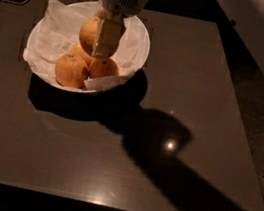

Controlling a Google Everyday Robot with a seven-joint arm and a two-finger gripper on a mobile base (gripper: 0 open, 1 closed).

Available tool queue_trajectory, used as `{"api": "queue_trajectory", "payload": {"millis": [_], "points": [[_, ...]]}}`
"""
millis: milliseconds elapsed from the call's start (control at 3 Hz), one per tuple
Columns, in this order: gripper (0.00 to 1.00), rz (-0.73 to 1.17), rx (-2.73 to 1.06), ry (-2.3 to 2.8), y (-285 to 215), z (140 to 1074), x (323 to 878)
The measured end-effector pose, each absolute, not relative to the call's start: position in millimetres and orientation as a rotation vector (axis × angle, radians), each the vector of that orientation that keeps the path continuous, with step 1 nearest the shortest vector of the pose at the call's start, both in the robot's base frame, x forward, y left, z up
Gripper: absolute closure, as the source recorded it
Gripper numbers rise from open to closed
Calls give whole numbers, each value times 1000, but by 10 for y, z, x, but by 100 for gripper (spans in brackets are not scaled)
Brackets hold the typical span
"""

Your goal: Pick orange from white bowl

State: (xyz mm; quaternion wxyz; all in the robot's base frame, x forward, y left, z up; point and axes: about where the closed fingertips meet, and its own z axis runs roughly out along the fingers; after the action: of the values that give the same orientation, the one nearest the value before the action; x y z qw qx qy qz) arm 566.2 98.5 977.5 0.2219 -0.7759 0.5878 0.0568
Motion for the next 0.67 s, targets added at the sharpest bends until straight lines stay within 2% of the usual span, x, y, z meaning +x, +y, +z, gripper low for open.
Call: {"api": "queue_trajectory", "payload": {"millis": [333,667], "points": [[100,197,-2105,1578,753,9951,5330],[100,195,-2059,1553,426,10190,4768]]}}
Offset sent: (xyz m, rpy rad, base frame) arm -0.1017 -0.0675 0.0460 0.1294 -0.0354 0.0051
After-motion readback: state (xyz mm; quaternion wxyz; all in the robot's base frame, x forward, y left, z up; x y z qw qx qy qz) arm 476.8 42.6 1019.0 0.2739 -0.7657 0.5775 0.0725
